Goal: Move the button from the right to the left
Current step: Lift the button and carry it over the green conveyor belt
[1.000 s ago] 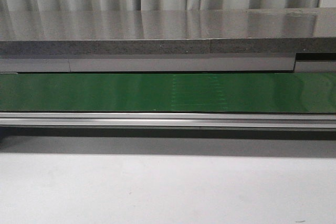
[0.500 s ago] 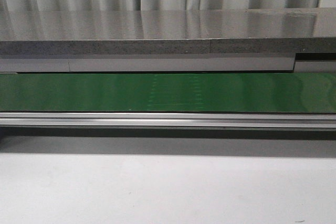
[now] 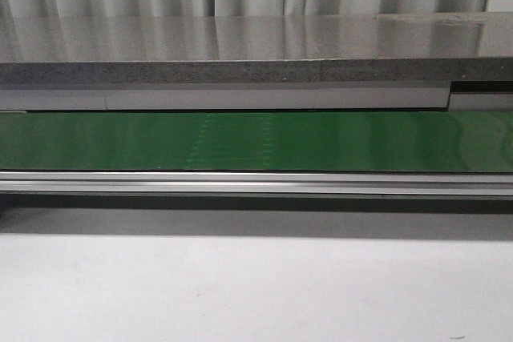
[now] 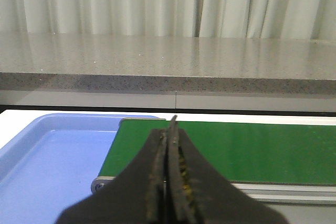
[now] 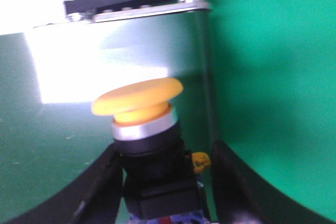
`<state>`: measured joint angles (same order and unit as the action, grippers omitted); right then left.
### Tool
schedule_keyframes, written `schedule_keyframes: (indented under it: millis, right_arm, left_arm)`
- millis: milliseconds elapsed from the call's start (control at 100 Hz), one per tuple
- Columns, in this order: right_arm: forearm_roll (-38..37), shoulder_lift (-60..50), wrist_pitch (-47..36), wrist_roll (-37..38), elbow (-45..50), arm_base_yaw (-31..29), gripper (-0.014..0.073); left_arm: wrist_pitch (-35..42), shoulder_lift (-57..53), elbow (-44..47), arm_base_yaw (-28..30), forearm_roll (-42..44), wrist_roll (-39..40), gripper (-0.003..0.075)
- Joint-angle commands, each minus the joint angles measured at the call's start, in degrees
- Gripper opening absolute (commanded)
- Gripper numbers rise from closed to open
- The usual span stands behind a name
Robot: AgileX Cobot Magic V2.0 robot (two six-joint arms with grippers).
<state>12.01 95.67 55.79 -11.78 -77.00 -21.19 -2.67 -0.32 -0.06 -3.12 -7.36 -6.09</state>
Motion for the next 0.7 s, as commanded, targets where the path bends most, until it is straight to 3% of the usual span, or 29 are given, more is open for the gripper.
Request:
schedule_keyframes:
  millis: [0, 340, 440, 560, 630, 690]
  right_arm:
    - [0.6, -1.47, -1.11, 2.29, -1.47, 1.34, 0.0039]
    - [0.87, 0.03, -4.91, 5.5, 1.81, 3.04, 0.0071]
    - [1.1, 0.03, -4.96, 5.5, 2.22, 3.04, 0.0227]
    - [1.1, 0.03, -6.11, 5.5, 2.22, 3.04, 0.0534]
    - [1.1, 0.03, -6.26, 5.5, 2.22, 3.08, 0.064]
    - [1.21, -0.18, -6.1, 5.5, 2.22, 3.08, 0.0668]
  left_arm:
    - [4.39, -1.78, 2.52, -0.39, -0.63, 0.4, -0.002]
    - [4.39, -1.78, 2.52, -0.39, -0.63, 0.4, -0.002]
    - [4.39, -1.78, 2.52, -0.39, -0.63, 0.4, -0.002]
    - [4.39, -1.78, 2.52, -0.39, -0.63, 0.4, -0.002]
    - [4.39, -1.78, 2.52, -0.39, -0.63, 0.4, -0.002]
    - [4.39, -1.78, 2.52, -0.39, -0.63, 0.4, -0.002]
